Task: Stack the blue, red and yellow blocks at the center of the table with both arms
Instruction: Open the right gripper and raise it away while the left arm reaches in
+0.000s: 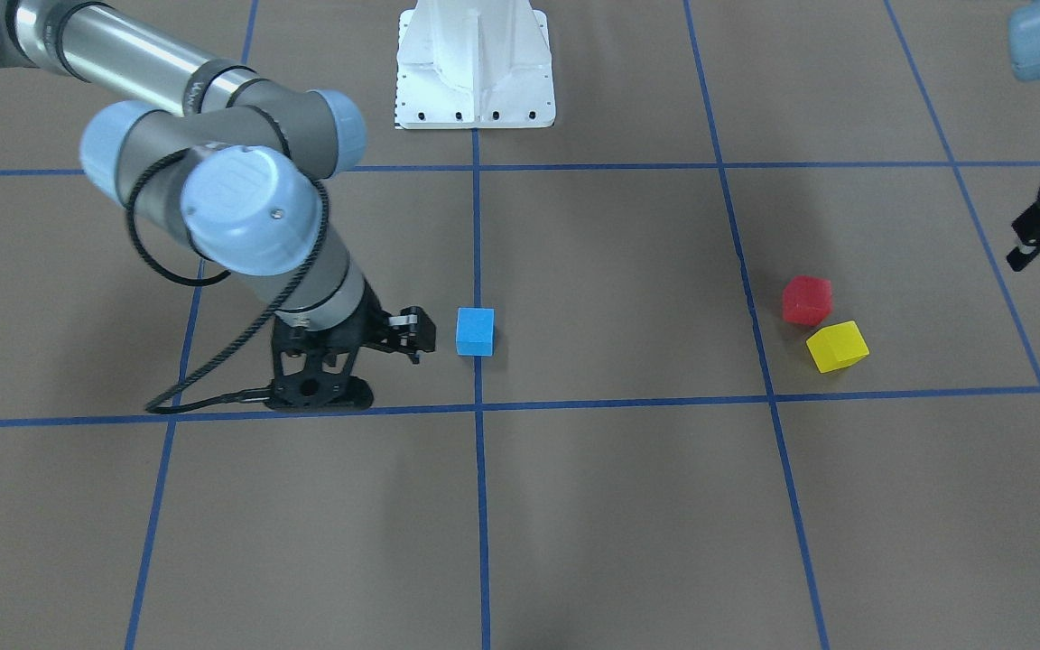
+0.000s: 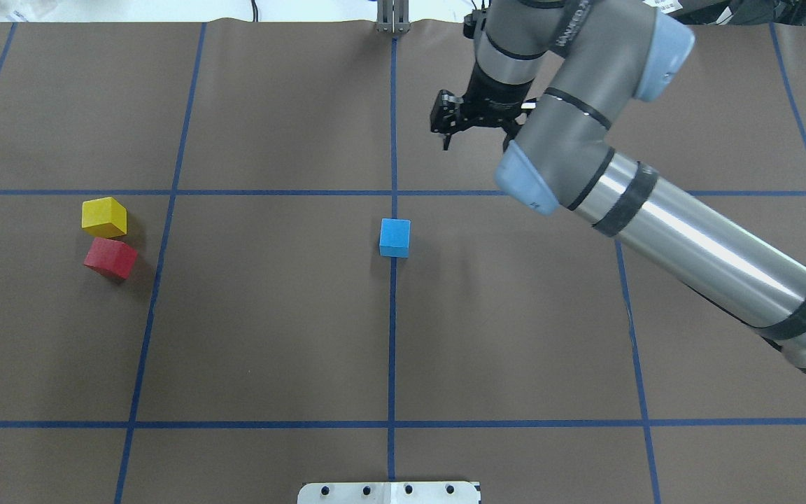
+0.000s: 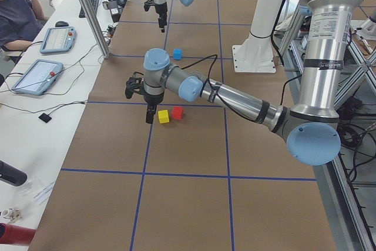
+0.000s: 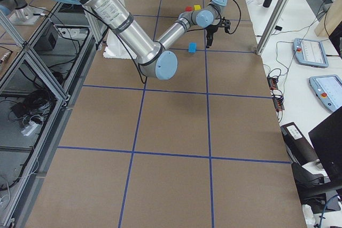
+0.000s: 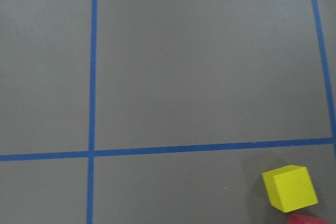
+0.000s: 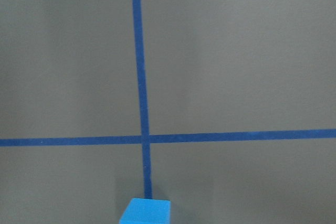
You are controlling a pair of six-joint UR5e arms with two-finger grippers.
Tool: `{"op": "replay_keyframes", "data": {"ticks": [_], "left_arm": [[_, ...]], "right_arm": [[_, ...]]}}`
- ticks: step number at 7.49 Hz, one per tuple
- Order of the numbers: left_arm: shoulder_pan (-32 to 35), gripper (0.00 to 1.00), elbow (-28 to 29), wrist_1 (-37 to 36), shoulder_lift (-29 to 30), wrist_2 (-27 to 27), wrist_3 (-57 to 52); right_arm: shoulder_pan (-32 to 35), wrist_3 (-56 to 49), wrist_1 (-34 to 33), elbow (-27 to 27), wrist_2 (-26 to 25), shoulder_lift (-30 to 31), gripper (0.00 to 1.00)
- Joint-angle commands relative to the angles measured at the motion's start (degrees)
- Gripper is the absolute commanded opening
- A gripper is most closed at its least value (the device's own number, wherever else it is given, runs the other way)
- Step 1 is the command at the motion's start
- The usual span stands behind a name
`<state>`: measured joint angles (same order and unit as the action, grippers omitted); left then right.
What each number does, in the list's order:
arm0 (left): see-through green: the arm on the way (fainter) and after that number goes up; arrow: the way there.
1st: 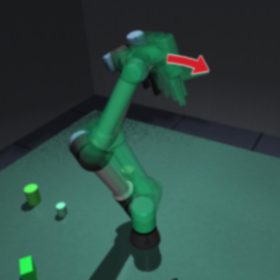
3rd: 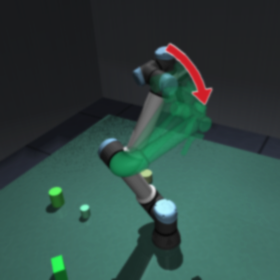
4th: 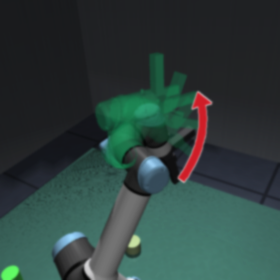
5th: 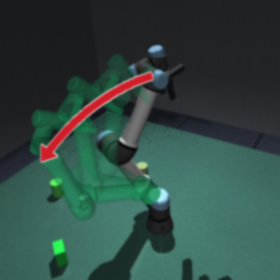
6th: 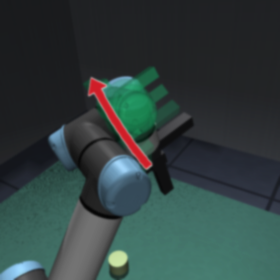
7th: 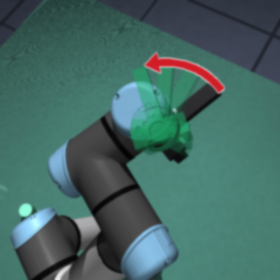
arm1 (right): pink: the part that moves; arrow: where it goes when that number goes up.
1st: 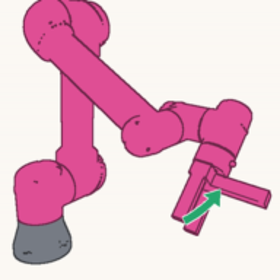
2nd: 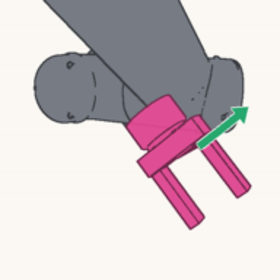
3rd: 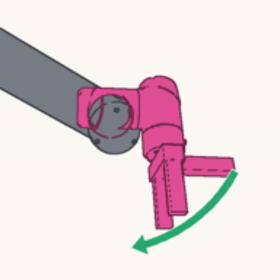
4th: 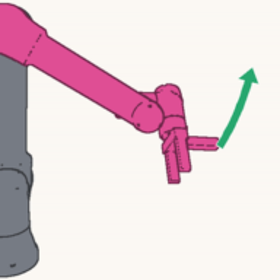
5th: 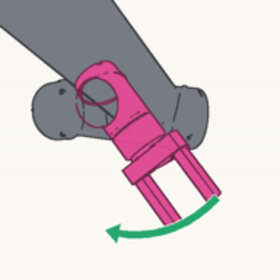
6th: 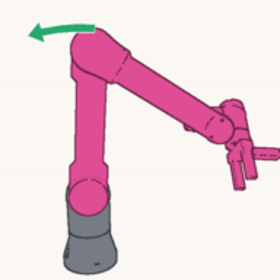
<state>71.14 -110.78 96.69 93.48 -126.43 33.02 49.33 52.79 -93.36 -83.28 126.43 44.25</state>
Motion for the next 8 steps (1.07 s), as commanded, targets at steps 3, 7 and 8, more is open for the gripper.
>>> {"op": "replay_keyframes", "data": {"ticks": [3,7,8], "left_arm": [[-21.4,0.99,-4.2,11.9,-6.6,12.8,21.0],[-27.9,0.97,-0.3,14.1,-6.9,16.3,22.7],[-28.0,0.97,1.3,14.1,-5.7,16.2,22.6]], "right_arm": [[10.0,-21.5,-1.1,-6.2,0.4,14.4,0.99],[10.8,-22.7,-0.9,-6.0,0.5,15.9,0.99],[10.9,-22.7,-0.9,-6.0,0.5,15.8,0.99]]}}
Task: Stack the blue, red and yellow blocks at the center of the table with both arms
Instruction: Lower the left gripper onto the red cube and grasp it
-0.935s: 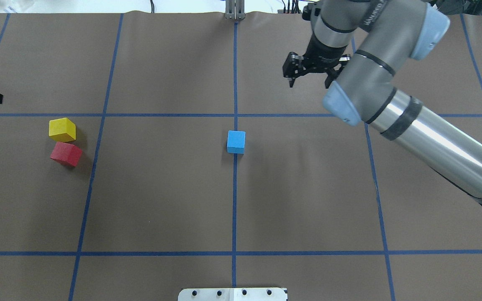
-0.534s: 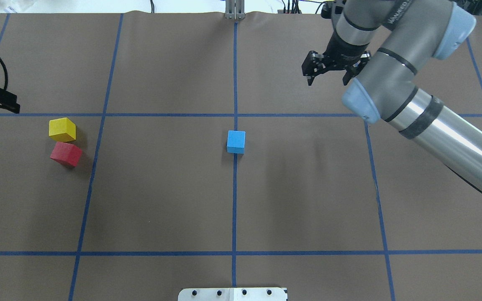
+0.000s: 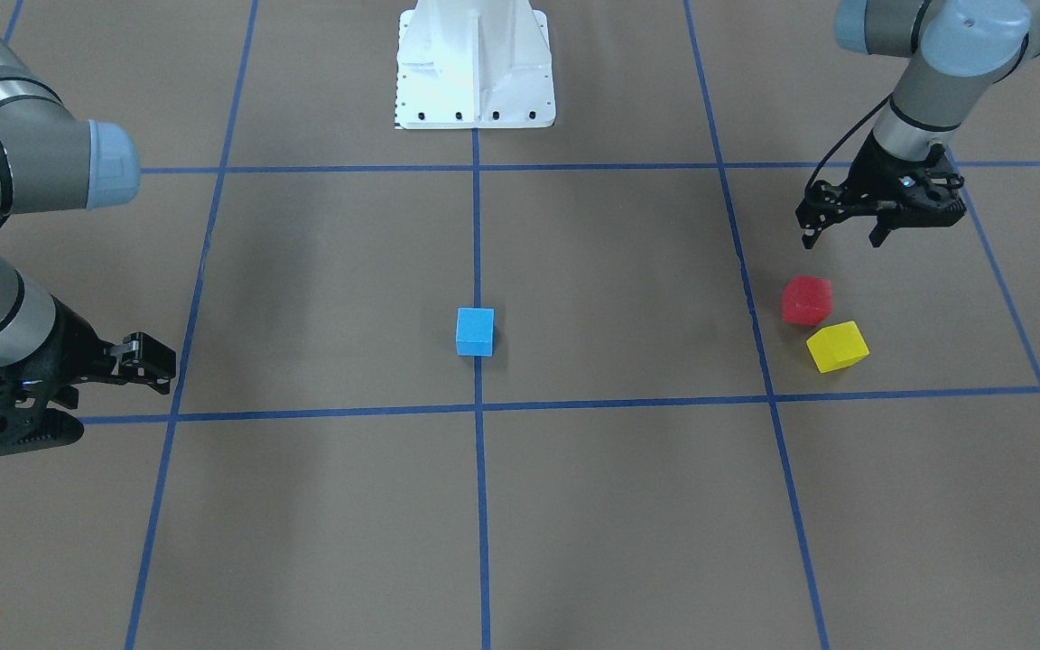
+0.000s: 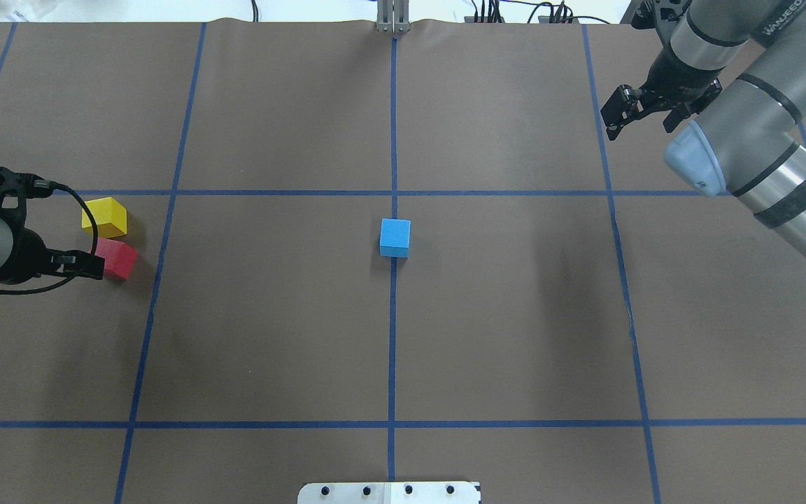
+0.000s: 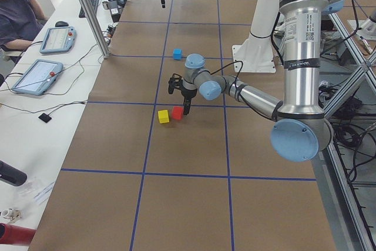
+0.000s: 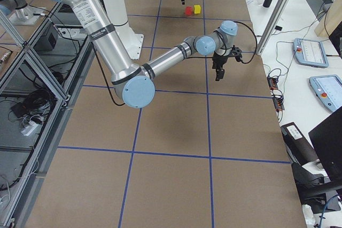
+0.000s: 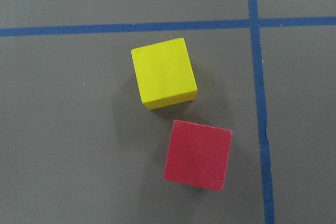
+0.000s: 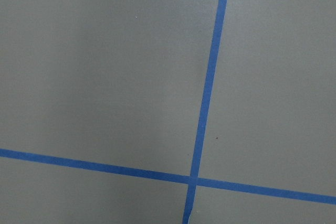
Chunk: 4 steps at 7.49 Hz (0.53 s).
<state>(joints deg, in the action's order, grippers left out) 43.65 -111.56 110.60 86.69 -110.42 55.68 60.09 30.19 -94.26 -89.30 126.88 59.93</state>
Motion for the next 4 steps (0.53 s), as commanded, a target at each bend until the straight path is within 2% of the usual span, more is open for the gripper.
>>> {"op": "replay_keyframes", "data": {"ticks": [1,4], "left_arm": [[-0.6,0.97,2.9,0.2,1.5,0.2,0.0],[-1.7,0.97,5.7,0.3,4.0,0.2,0.3]], "right_arm": [[0.0,-0.1,0.0,0.0,-0.1,0.1,0.99],[-0.1,-0.1,0.0,0.4,-0.5,0.1,0.99]]}}
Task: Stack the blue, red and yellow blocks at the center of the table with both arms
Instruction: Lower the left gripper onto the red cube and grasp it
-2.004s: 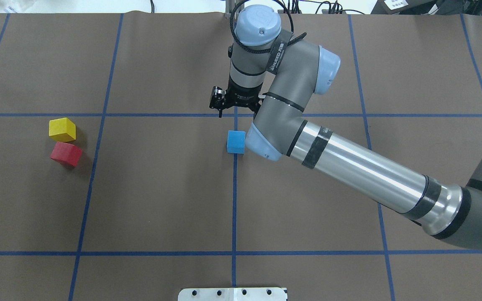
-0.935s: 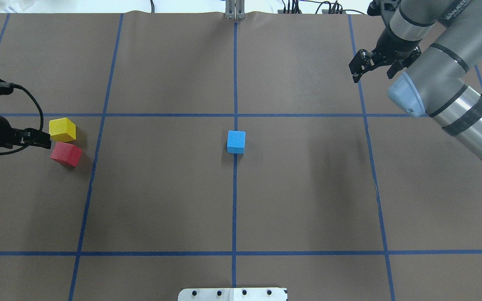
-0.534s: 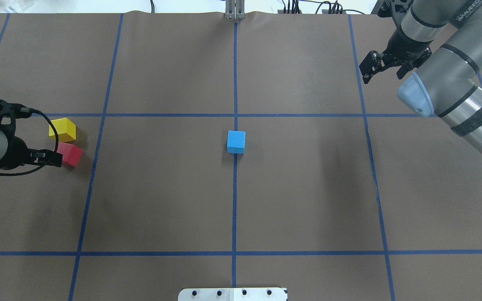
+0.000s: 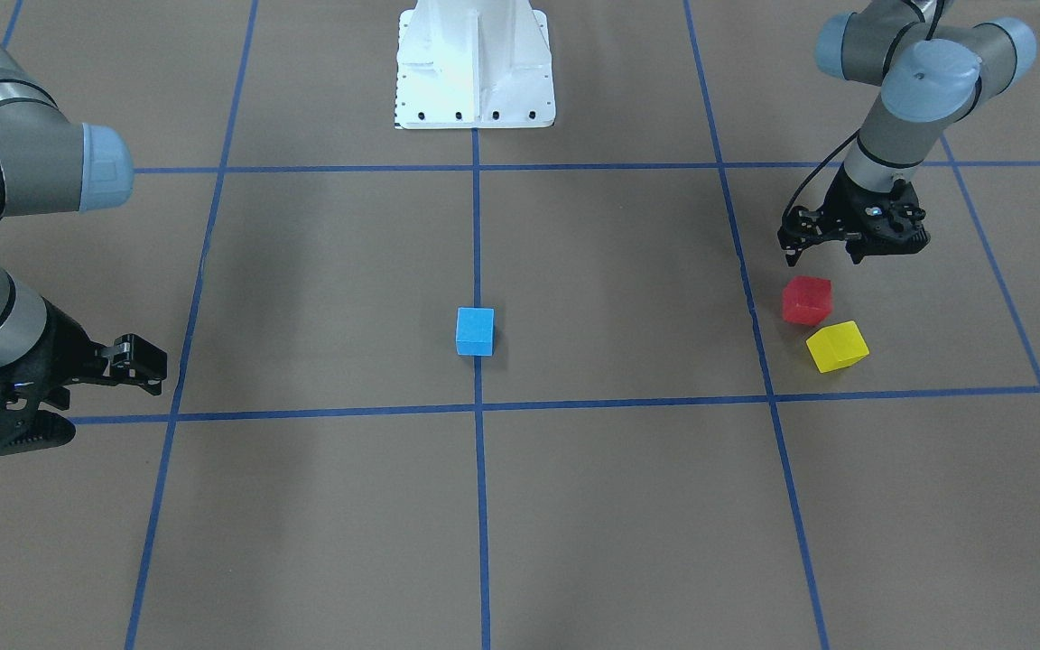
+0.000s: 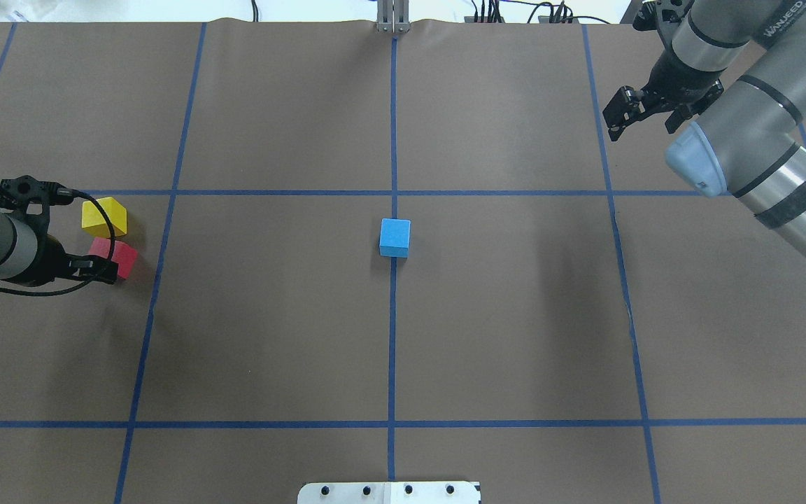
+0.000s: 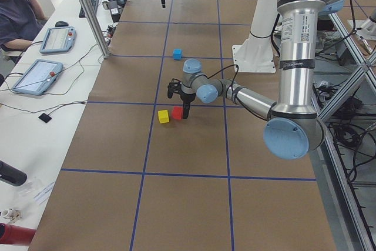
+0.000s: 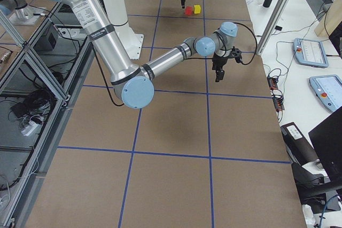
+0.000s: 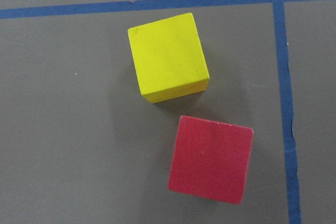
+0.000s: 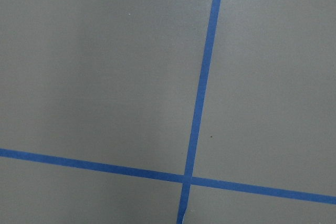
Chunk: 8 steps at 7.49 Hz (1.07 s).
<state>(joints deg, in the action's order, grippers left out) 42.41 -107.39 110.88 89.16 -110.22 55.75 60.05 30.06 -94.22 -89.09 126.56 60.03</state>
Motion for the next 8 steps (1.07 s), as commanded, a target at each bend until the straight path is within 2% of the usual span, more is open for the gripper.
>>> {"op": "replay_keyframes", "data": {"ticks": [1,7,8], "left_arm": [[-1.0,0.97,2.4,0.0,2.1,0.0,0.3],[-1.0,0.97,5.1,0.1,4.4,-0.2,-0.6],[-1.0,0.97,5.7,0.1,4.4,-0.3,-4.0]], "right_arm": [[0.0,0.0,0.0,0.2,-0.2,0.0,0.99],[0.0,0.1,0.0,0.2,0.0,-0.1,0.99],[-0.1,0.2,0.0,0.2,0.0,-0.1,0.99]]}}
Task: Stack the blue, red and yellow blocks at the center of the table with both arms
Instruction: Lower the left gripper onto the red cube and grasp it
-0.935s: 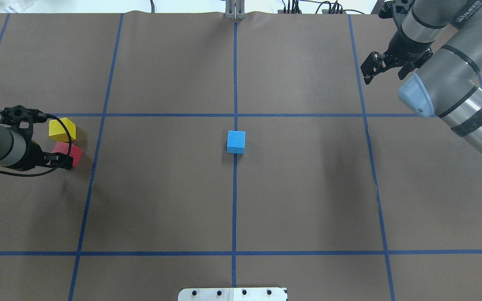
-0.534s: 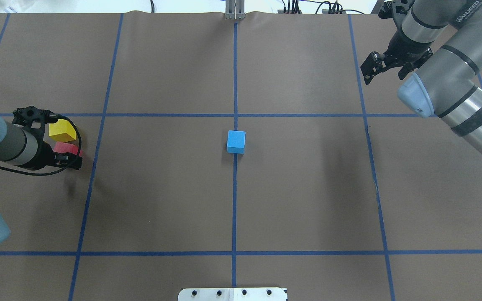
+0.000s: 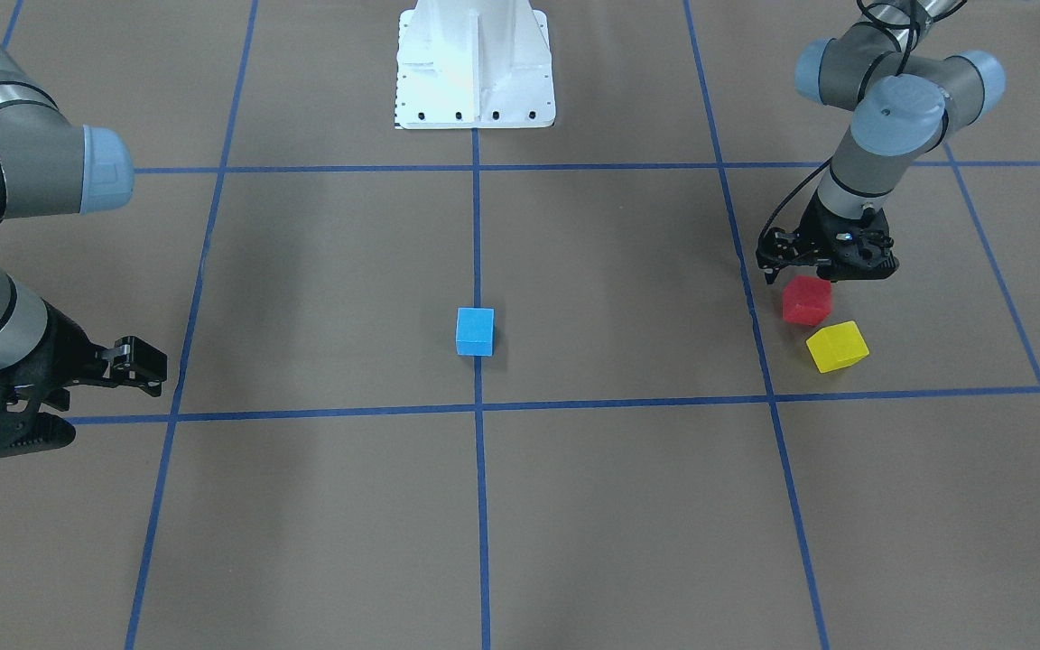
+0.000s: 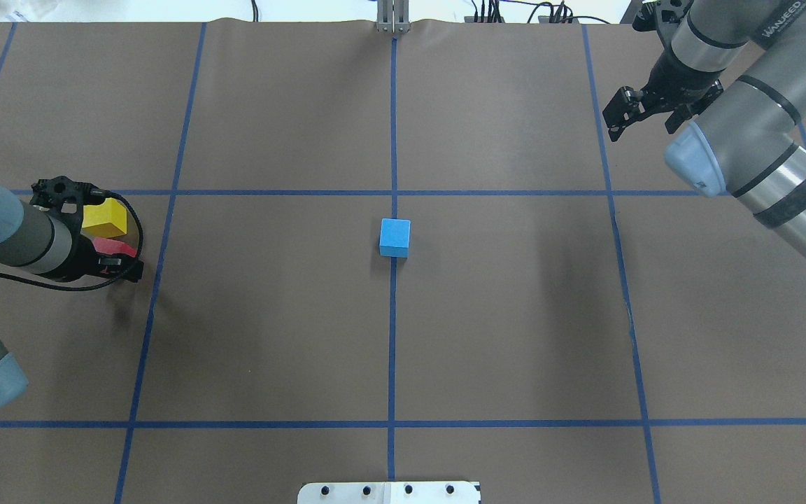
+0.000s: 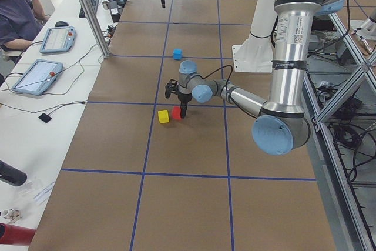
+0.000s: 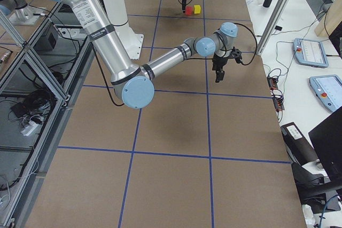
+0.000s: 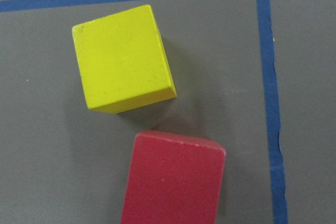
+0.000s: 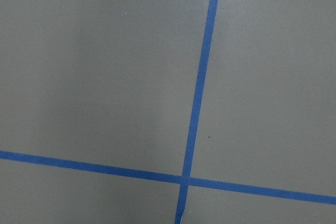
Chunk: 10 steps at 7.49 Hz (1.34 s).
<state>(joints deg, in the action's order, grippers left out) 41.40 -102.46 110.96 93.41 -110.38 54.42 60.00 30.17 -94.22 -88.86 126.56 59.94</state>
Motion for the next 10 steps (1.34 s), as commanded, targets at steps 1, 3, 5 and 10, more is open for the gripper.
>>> {"op": "replay_keyframes", "data": {"ticks": [1,3,5,10], "left_arm": [[0.1,0.97,1.6,0.0,0.6,-0.1,-3.6],[0.1,0.95,2.7,0.0,2.4,-0.2,-3.7],[0.3,0.95,3.5,0.0,3.4,-0.3,-3.7],[1.7,0.49,3.1,0.0,2.8,-0.4,-5.2]], "right_arm": [[-0.1,0.2,0.0,0.0,0.0,-0.1,0.99],[-0.1,0.2,0.0,0.0,0.0,0.0,0.99],[0.0,0.1,0.0,0.0,0.0,0.0,0.99],[0.0,0.2,0.0,-0.1,0.0,-0.1,0.99]]}}
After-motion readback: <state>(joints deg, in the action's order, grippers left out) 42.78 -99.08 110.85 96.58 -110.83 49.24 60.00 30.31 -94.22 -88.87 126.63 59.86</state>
